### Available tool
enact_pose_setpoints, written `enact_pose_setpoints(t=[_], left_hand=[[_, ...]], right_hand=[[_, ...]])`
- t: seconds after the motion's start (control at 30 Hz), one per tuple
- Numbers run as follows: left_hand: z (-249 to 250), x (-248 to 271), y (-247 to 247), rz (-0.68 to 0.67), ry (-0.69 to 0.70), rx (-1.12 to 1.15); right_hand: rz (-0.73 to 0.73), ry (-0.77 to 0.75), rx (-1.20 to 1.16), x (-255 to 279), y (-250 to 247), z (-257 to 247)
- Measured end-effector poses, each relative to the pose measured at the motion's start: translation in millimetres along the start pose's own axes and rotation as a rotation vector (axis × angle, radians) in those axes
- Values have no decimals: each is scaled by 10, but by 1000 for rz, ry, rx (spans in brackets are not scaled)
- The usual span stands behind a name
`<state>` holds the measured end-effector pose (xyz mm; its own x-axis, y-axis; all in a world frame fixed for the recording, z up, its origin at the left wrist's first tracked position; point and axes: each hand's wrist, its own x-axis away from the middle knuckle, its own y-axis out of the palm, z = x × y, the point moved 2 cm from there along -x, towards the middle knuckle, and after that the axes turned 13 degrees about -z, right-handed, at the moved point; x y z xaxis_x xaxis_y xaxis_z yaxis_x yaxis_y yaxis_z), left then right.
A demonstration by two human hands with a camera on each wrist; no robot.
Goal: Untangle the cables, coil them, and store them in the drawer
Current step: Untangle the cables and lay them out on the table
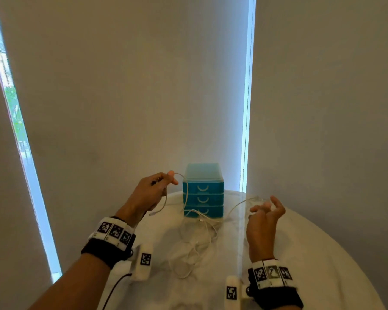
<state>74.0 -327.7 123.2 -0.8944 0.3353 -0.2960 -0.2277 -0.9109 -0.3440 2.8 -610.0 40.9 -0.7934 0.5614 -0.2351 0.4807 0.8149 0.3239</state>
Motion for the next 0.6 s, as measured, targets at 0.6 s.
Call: enact_pose_setpoints(t=[0.6], left_hand=[[114,4,-192,75,14,29]], right_hand=[[-523,52,208,-238,705,-711]])
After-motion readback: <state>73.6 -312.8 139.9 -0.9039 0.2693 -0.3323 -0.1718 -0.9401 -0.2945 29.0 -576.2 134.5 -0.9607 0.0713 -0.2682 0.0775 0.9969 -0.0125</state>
